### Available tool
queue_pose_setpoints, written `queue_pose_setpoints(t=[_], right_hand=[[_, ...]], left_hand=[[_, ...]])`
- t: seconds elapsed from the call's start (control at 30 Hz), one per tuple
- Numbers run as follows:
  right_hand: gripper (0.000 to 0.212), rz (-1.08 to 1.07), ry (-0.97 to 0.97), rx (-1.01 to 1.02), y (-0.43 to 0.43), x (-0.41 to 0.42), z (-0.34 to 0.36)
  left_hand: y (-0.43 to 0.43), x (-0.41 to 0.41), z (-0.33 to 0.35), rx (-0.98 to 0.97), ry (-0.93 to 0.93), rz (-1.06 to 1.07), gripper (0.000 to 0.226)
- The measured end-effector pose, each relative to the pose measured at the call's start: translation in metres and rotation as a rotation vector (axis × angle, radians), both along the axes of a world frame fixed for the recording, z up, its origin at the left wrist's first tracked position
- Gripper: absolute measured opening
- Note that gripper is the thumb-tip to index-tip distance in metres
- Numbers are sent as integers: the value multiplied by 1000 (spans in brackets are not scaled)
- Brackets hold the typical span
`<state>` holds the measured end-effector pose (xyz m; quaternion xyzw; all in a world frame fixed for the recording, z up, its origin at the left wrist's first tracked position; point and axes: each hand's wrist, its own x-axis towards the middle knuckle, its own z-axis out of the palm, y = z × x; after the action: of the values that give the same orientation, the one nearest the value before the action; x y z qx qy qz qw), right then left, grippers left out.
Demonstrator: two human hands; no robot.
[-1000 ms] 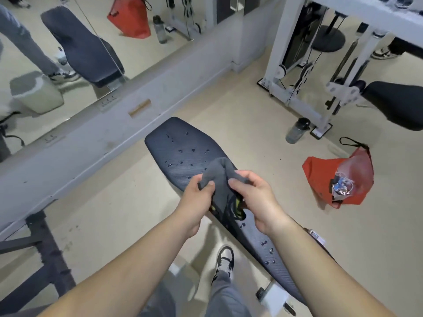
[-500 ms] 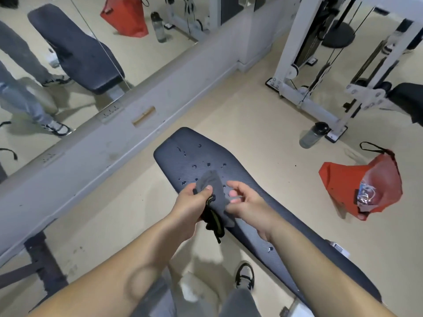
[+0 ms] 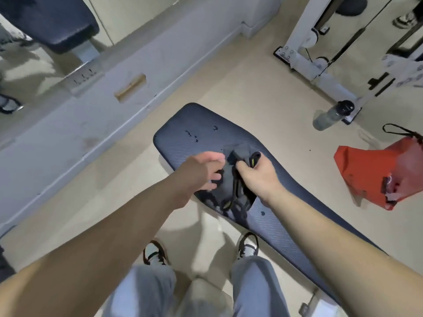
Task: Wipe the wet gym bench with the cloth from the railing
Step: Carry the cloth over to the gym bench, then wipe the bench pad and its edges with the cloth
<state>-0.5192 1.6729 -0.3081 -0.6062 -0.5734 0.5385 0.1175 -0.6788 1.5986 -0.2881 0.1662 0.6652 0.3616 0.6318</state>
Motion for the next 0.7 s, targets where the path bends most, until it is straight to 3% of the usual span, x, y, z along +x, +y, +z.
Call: queue_pose_setpoints(t=[0.13, 0.2, 0.33, 0.4, 0.53, 0.63, 0.7], right_hand=[[25, -64, -165, 174, 55, 0, -56], [29, 52, -337, 293, 73, -8, -75], [46, 431, -550, 443, 89, -46, -169], [65, 610, -575, 446, 81, -60, -219], [71, 594, -515, 579, 101, -88, -265], [83, 601, -535, 575, 123, -105, -265], [78, 603, -546, 582, 114, -107, -261]], left_hand=[[10, -26, -76, -6, 204, 45, 9], [10, -39, -107, 46, 313, 100, 11], [22, -74, -203, 124, 752, 65, 25], [22, -83, -244, 74, 953, -90, 34], [13, -82, -299, 134, 1283, -130, 46], [6, -78, -316, 223, 1343, -71, 48], [-3, -77, -320, 273, 1335, -89, 49]])
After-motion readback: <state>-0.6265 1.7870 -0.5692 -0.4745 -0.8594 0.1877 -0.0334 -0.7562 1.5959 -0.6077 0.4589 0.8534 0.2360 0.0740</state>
